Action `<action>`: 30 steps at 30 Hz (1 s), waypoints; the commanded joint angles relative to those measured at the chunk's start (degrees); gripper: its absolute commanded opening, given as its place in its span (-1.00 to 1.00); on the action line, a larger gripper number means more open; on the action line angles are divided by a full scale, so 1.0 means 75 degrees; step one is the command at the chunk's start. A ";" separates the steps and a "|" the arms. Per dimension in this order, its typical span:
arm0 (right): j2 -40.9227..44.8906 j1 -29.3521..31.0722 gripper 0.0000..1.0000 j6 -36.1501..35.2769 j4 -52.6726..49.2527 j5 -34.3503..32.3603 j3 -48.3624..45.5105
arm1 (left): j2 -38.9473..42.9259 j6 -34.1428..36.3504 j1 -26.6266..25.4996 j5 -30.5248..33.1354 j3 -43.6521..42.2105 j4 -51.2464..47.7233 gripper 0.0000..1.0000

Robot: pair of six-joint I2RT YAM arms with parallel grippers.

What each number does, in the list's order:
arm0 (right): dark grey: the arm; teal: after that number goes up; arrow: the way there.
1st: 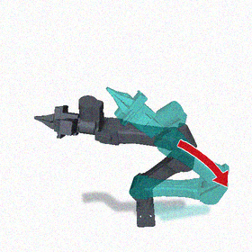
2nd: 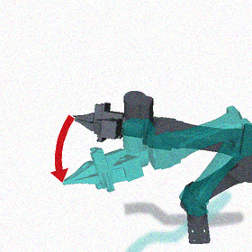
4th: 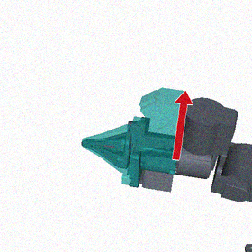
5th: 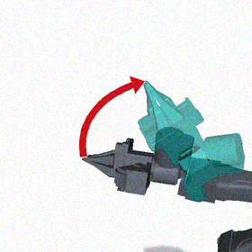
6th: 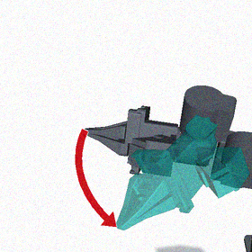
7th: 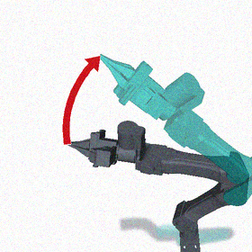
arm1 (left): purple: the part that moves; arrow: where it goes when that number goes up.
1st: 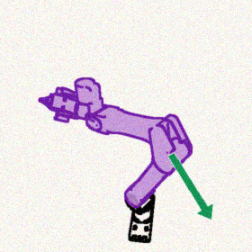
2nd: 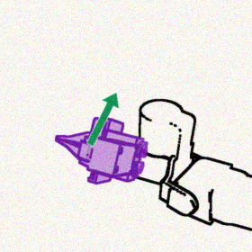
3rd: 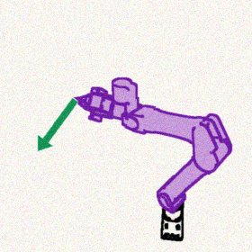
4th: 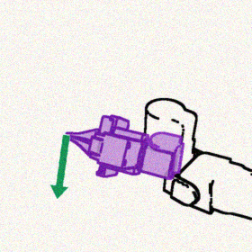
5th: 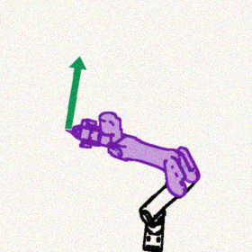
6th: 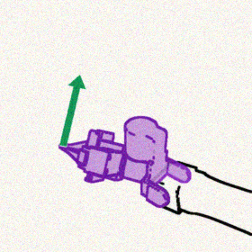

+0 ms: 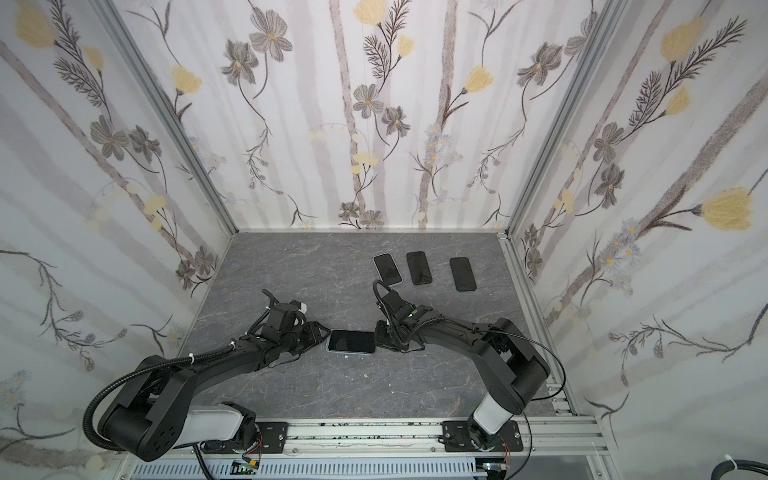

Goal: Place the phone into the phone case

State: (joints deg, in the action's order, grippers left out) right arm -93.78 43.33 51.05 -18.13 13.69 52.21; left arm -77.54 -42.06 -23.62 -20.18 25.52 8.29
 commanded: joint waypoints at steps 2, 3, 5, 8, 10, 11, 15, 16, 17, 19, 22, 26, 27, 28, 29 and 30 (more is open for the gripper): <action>-0.0281 -0.0047 -0.43 -0.0121 0.0347 0.0327 -0.0035 | -0.0329 0.0174 -0.0047 -0.0401 0.0177 -0.0009 -0.04; -0.0326 -0.0047 -0.45 -0.0115 0.0375 0.0365 -0.0035 | -0.0367 0.0188 -0.0059 -0.0429 0.0189 -0.0019 -0.06; -0.0425 -0.0070 -0.47 -0.0125 0.0429 0.0421 -0.0041 | -0.0393 0.0202 -0.0080 -0.0449 0.0178 -0.0039 -0.13; -0.0513 -0.0073 -0.57 -0.0149 0.0550 0.0541 -0.0058 | -0.0486 0.0264 -0.0086 -0.0503 0.0160 -0.0086 -0.22; -0.0556 -0.0082 -0.62 -0.0149 0.0666 0.0605 -0.0070 | -0.0593 0.0288 -0.0098 -0.0554 0.0140 -0.0098 -0.28; -0.0569 -0.0082 -0.64 -0.0150 0.0724 0.0665 -0.0059 | -0.0649 0.0288 -0.0109 -0.0578 0.0125 -0.0098 -0.32; -0.0689 -0.0080 -0.73 -0.0173 0.0825 0.0780 0.0012 | -0.0815 0.0300 -0.0132 -0.0721 0.0081 -0.0006 -0.51; -0.0691 -0.0082 -0.75 -0.0173 0.0829 0.0793 0.0015 | -0.0846 0.0298 -0.0132 -0.0719 0.0077 0.0001 -0.52; -0.0709 -0.0080 -0.76 -0.0173 0.0856 0.0828 0.0024 | -0.0860 0.0300 -0.0132 -0.0719 0.0070 0.0012 -0.53; -0.0743 -0.0071 -0.77 -0.0197 0.0887 0.0869 0.0024 | -0.0865 0.0281 -0.0134 -0.0719 0.0058 0.0019 -0.63; -0.0764 -0.0050 -0.81 -0.0203 0.0896 0.0872 0.0018 | -0.0865 0.0265 -0.0144 -0.0703 0.0040 0.0054 -0.62; -0.0921 -0.0036 -0.83 -0.0329 0.0708 0.0679 0.0064 | -0.0877 0.0208 -0.0149 -0.0643 -0.0037 0.0078 -0.62; -0.0970 -0.0026 -0.83 -0.0385 0.0607 0.0568 0.0081 | -0.0881 0.0186 -0.0161 -0.0570 -0.0076 0.0078 -0.60; -0.1010 -0.0023 -0.83 -0.0432 0.0531 0.0503 0.0103 | -0.0862 0.0161 -0.0167 -0.0493 -0.0125 0.0066 -0.56; -0.1058 -0.0012 -0.84 -0.0494 0.0421 0.0440 0.0126 | -0.0853 0.0122 -0.0164 -0.0367 -0.0185 0.0041 -0.54; -0.1085 0.0001 -0.82 -0.0544 0.0283 0.0363 0.0157 | -0.0804 0.0081 -0.0163 -0.0264 -0.0258 0.0042 -0.54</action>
State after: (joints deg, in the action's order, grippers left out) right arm -100.01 42.57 49.23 -14.09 19.77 53.49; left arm -83.26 -40.23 -24.40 -22.70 24.93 13.08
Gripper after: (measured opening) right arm 0.082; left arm 0.233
